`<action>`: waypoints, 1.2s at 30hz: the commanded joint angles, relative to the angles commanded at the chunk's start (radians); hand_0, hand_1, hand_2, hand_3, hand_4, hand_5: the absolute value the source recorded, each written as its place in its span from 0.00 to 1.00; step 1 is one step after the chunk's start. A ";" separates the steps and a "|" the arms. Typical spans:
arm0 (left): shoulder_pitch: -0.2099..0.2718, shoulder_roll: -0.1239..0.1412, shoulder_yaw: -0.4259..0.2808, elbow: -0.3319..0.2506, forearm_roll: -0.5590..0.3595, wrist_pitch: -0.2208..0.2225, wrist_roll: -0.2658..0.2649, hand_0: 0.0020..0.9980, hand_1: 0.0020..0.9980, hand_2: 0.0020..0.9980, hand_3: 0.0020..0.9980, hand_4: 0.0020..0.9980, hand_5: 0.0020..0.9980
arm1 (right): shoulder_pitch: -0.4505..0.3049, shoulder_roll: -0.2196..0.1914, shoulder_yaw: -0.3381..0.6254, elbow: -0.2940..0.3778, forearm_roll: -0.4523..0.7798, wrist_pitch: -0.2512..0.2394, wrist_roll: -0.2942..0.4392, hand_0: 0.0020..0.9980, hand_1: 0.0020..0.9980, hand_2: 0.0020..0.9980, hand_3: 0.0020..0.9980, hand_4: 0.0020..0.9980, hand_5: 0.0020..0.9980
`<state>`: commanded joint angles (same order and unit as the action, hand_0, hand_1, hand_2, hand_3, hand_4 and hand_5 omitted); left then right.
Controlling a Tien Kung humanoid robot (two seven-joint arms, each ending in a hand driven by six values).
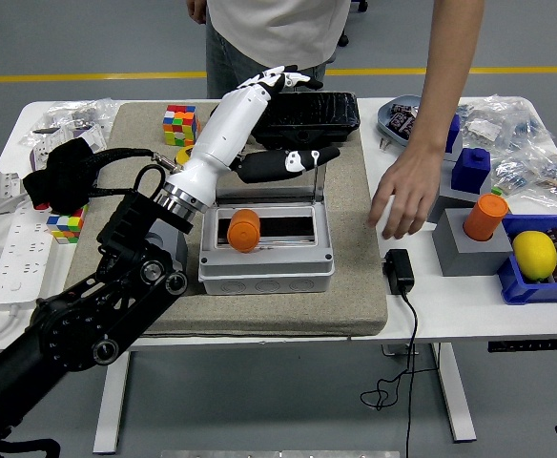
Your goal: Fetch the battery,place it into the box,close the lid of the box
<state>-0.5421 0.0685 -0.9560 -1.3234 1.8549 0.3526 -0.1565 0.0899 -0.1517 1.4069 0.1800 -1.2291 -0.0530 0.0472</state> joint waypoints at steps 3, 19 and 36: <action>-0.004 0.005 -0.036 -0.002 0.040 -0.041 0.067 1.00 1.00 0.94 0.90 1.00 1.00 | -0.001 0.000 0.002 0.000 -0.001 0.000 -0.001 0.88 0.84 0.78 0.83 1.00 1.00; -0.021 0.019 -0.061 0.005 0.114 -0.118 0.199 1.00 1.00 0.94 0.84 1.00 1.00 | 0.001 0.000 0.004 0.000 -0.001 -0.001 -0.001 0.88 0.84 0.78 0.83 1.00 1.00; -0.015 0.029 -0.086 -0.003 0.379 -0.202 0.345 1.00 0.77 0.68 0.66 1.00 1.00 | 0.000 0.001 0.007 0.000 -0.002 -0.002 0.000 0.88 0.84 0.78 0.83 1.00 1.00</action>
<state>-0.5570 0.0979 -1.0421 -1.3263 2.2340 0.1501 0.1887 0.0900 -0.1504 1.4139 0.1800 -1.2309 -0.0549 0.0469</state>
